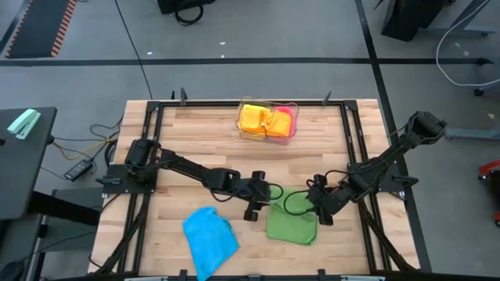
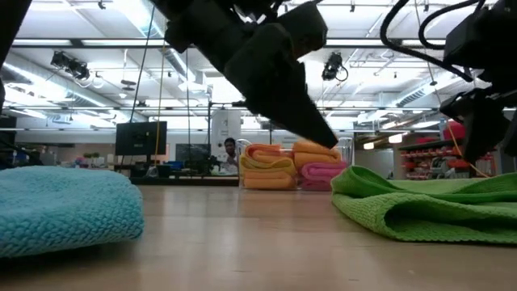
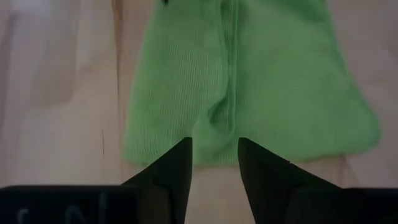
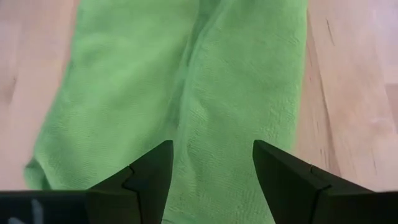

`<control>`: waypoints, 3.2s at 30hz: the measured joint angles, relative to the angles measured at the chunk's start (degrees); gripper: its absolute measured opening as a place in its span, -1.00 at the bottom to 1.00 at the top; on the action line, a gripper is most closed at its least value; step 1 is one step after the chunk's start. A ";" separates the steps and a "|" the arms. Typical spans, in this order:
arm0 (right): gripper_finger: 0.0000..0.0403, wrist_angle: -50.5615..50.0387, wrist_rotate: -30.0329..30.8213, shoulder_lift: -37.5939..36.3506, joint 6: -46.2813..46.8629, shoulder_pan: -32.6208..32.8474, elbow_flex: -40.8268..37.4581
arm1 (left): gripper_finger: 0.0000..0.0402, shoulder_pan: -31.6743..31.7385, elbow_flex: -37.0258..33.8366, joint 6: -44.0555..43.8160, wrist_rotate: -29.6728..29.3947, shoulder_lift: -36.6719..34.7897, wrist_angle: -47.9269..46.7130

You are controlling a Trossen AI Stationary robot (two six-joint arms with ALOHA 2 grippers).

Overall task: Fold microfiber towels
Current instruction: Fold the green microfiber cloth

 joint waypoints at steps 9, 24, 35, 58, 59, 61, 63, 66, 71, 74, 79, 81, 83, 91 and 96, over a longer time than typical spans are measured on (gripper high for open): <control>0.14 -16.27 0.16 0.01 3.28 -2.62 4.68 | -0.24 2.34 0.00 -1.53 -1.81 1.71 10.35; 0.19 -11.33 0.59 0.33 2.65 -2.56 4.35 | -0.06 1.19 0.09 7.51 1.51 9.35 14.53; 0.19 17.17 13.22 0.33 -4.41 4.44 -3.38 | -0.09 0.92 0.07 7.72 1.54 9.51 14.39; 0.18 32.98 18.98 2.83 9.48 10.24 -19.73 | -0.08 0.92 0.04 6.24 1.54 9.51 14.06; 0.18 31.07 17.94 3.91 11.88 9.85 -19.78 | -0.09 0.99 0.04 6.24 1.52 9.51 14.07; 0.16 29.55 17.43 6.38 16.11 9.01 -19.51 | -0.10 1.05 0.04 6.24 1.52 9.51 14.07; 0.14 30.08 17.91 8.90 17.38 8.47 -19.09 | -0.11 1.09 0.04 6.21 1.52 9.51 14.05; 0.14 28.63 18.07 10.07 15.73 8.48 -17.52 | -0.12 1.09 0.04 6.19 1.54 9.51 13.96; 0.14 19.93 16.74 6.62 12.02 8.89 -12.34 | -0.11 1.09 0.04 6.17 1.51 9.51 13.69; 0.14 13.17 18.08 6.25 10.93 8.89 -7.99 | -0.10 1.09 0.04 6.17 1.54 9.51 13.36; 0.14 17.98 17.63 8.14 3.60 9.88 -5.50 | -0.12 1.14 0.02 6.13 1.54 9.51 12.92; 0.14 18.99 16.64 10.78 3.09 9.92 -5.59 | -0.11 1.14 0.02 6.10 1.52 9.51 12.86; 0.14 19.19 15.42 14.29 4.66 9.92 -5.66 | -0.10 1.14 0.02 6.10 1.54 9.51 12.80; 0.13 20.59 14.31 19.68 9.58 10.14 -5.03 | -0.13 1.14 0.00 6.12 1.53 9.51 12.64; 0.13 16.42 10.07 11.97 8.40 11.04 -3.54 | -0.13 1.14 0.00 6.13 1.54 9.51 12.62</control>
